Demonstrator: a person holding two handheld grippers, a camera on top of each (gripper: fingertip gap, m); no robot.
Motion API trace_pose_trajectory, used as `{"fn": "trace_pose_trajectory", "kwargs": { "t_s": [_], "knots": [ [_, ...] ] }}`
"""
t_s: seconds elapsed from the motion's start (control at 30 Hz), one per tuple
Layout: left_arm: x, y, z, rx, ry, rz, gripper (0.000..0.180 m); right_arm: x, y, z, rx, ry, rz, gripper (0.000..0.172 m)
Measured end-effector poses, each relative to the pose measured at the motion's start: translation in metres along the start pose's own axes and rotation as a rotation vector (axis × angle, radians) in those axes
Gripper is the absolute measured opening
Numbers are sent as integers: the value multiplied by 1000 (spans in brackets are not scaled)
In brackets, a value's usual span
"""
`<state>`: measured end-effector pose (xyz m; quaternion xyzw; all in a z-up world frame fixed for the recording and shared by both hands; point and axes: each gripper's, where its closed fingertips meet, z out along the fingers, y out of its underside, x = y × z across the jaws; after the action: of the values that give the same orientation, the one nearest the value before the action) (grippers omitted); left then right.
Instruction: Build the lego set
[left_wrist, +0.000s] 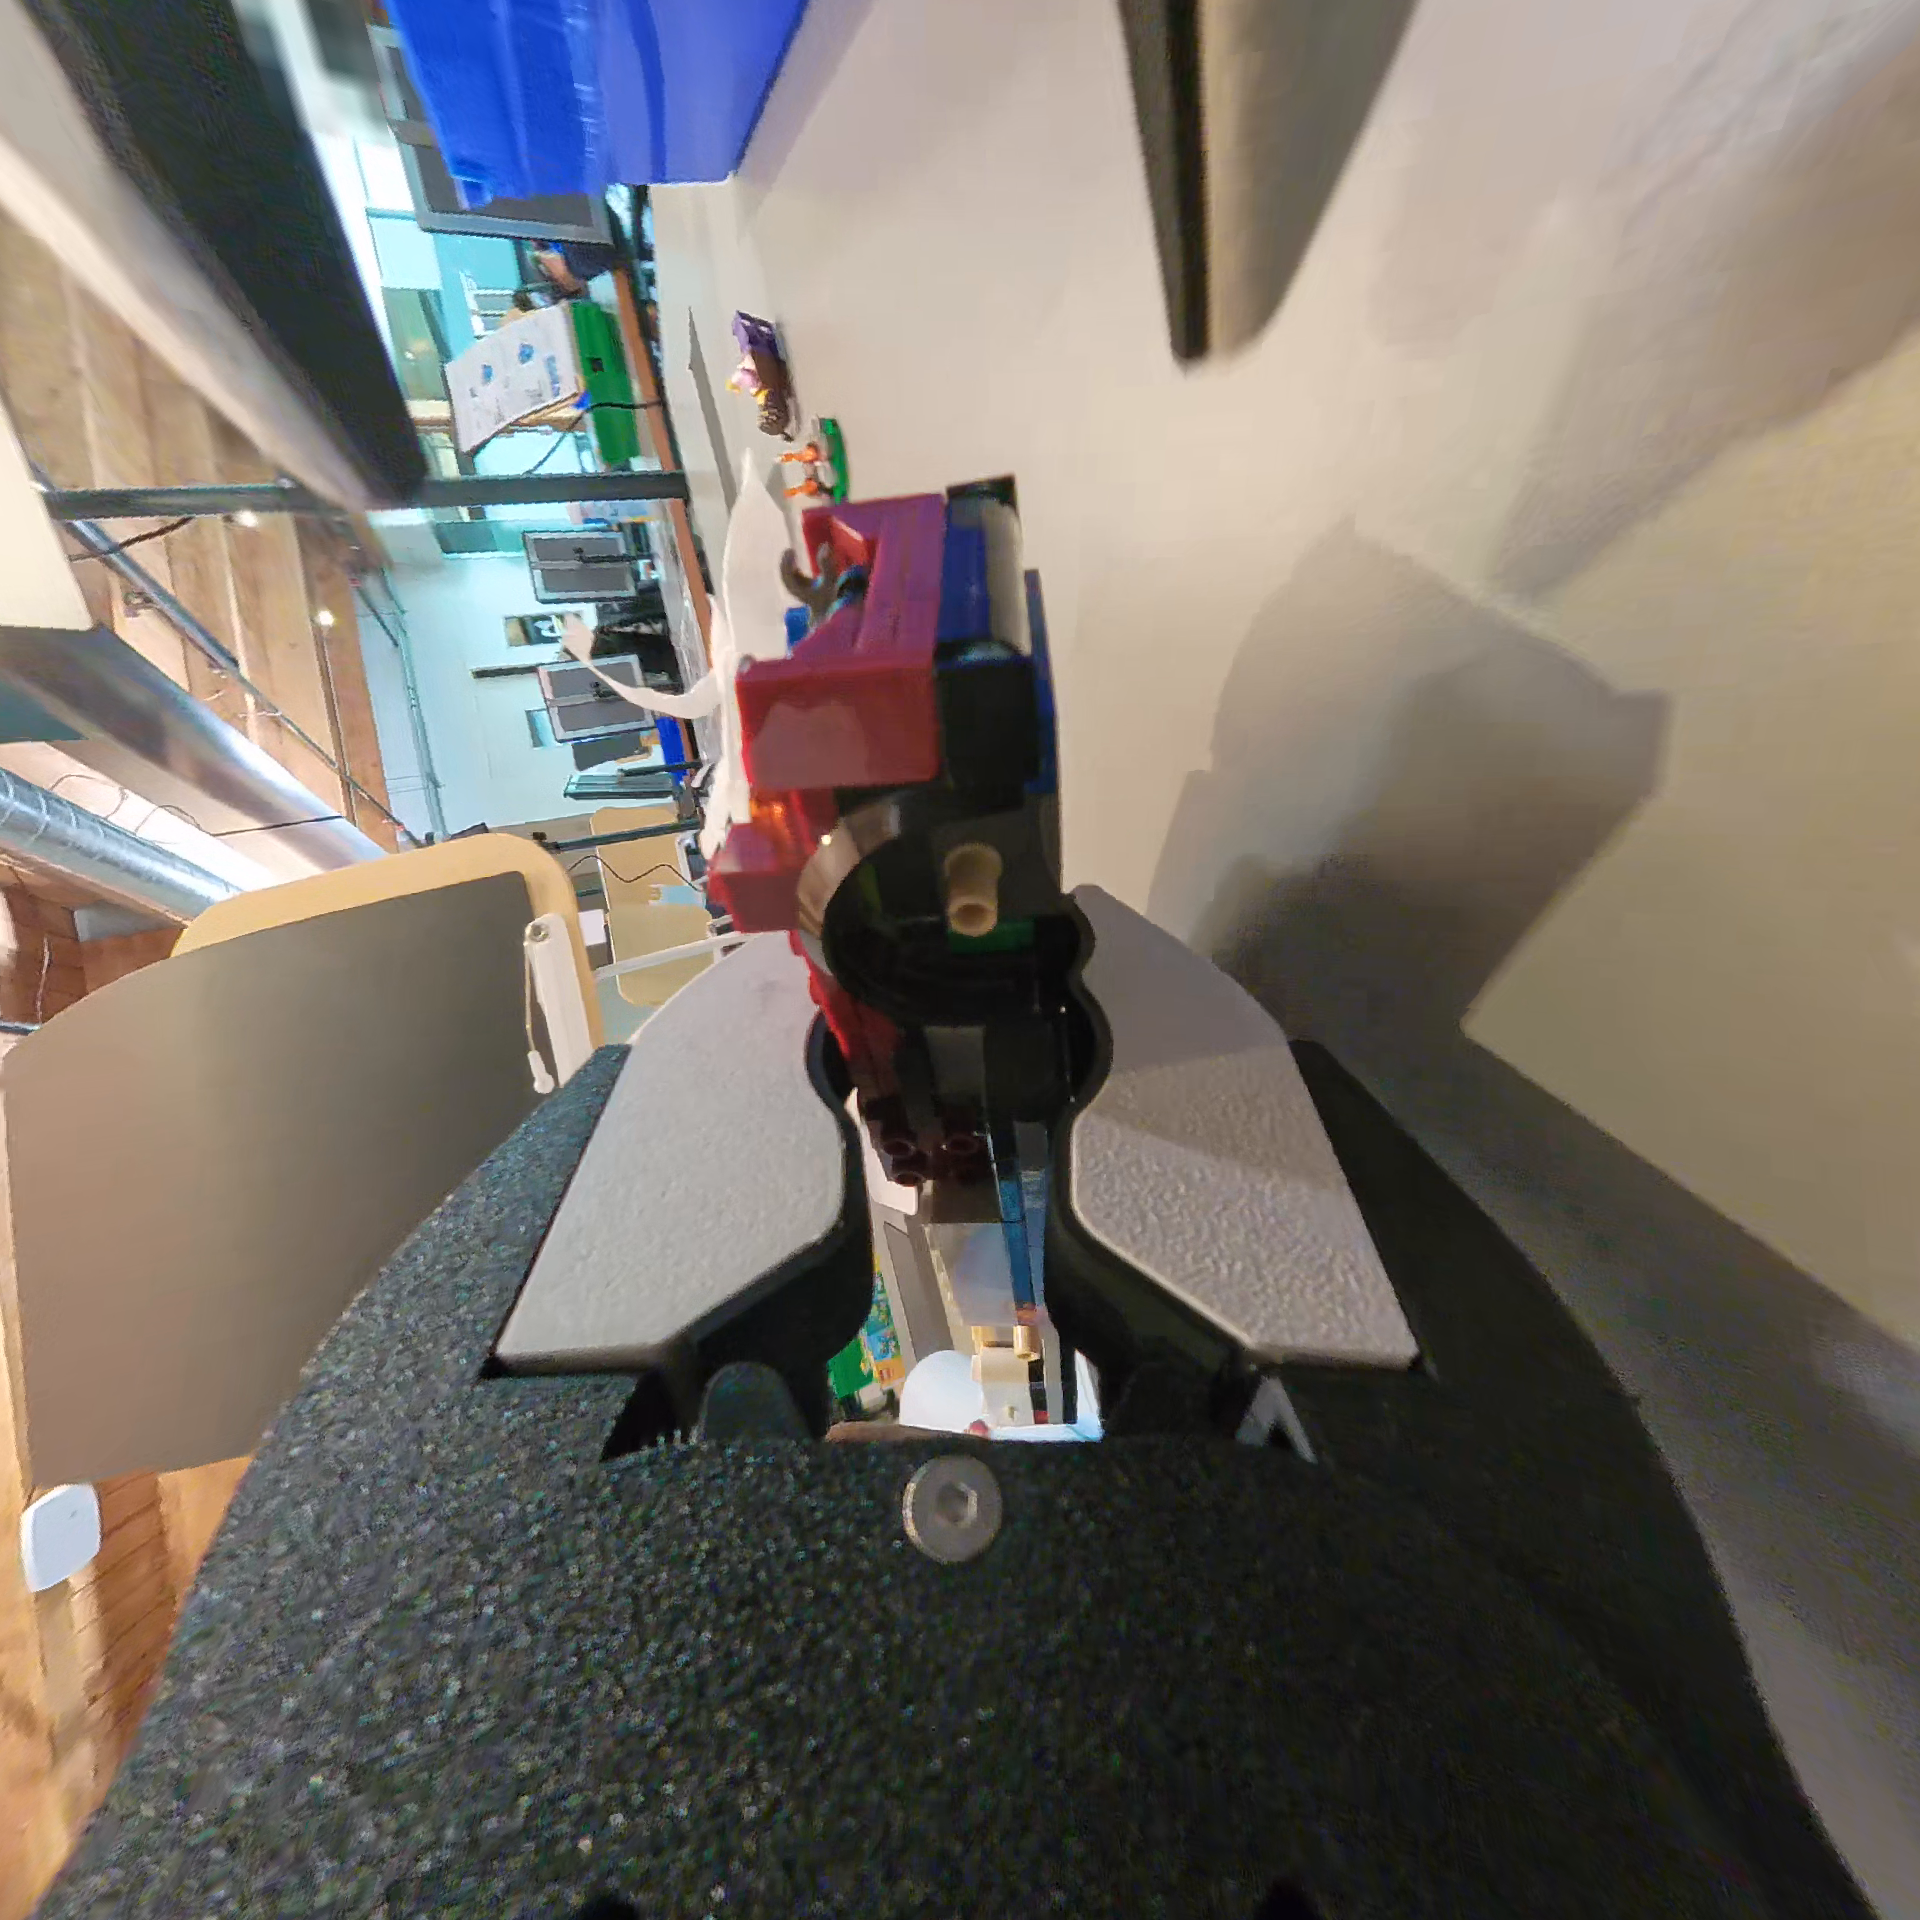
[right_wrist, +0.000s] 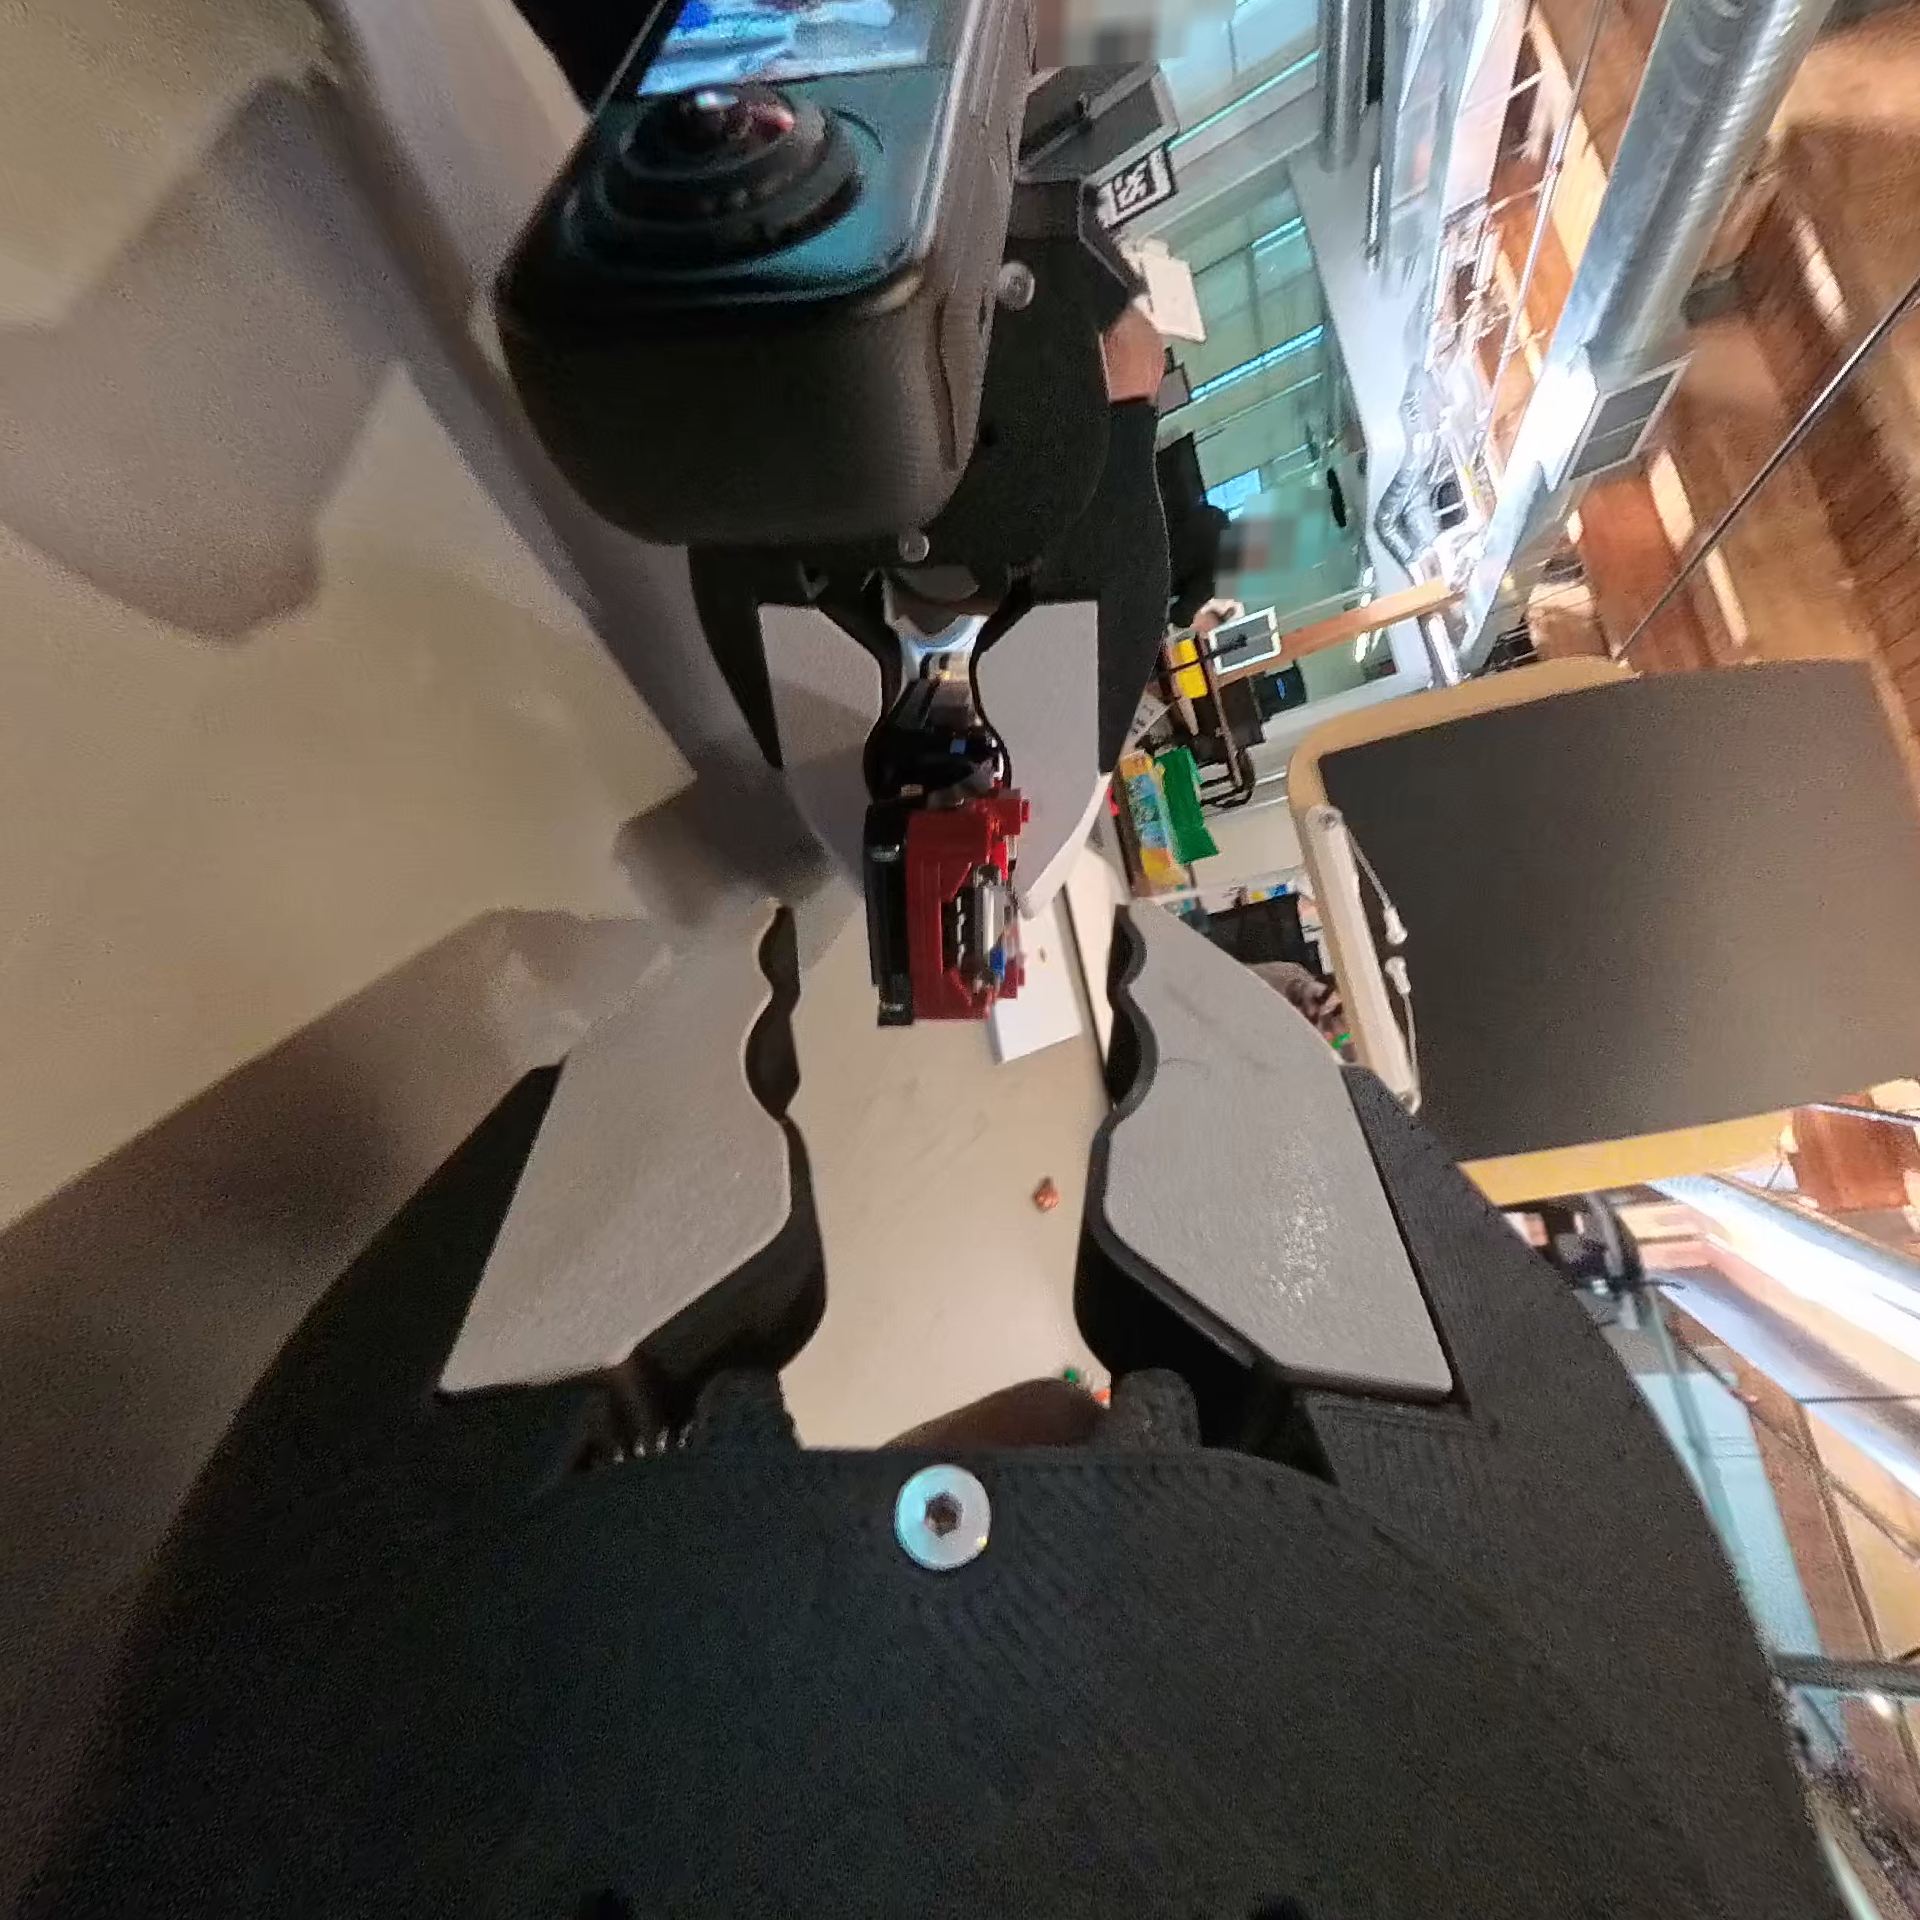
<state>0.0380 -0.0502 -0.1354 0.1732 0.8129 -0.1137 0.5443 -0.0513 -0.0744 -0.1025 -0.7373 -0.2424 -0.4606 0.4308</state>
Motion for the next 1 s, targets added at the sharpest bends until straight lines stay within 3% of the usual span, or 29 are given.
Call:
{"fn": "trace_pose_trajectory", "kwargs": {
  "t_s": [0.23, 0.5, 0.87, 1.0],
  "knots": [
    [16, 3, 6, -107, 104, 112, 37, -9, 17, -30, -54, -15, 78, 54],
    [21, 7, -2, -214, 204, 65, 39, -21, 35, -46, -81, -52, 123, 53],
    [24, 16, -32, -347, 331, -65, 77, -23, 53, -48, -121, -69, 179, 52],
    [31, 22, -43, -363, 371, -83, 75, -23, 55, -48, -131, -67, 176, 51]
  ]
}}
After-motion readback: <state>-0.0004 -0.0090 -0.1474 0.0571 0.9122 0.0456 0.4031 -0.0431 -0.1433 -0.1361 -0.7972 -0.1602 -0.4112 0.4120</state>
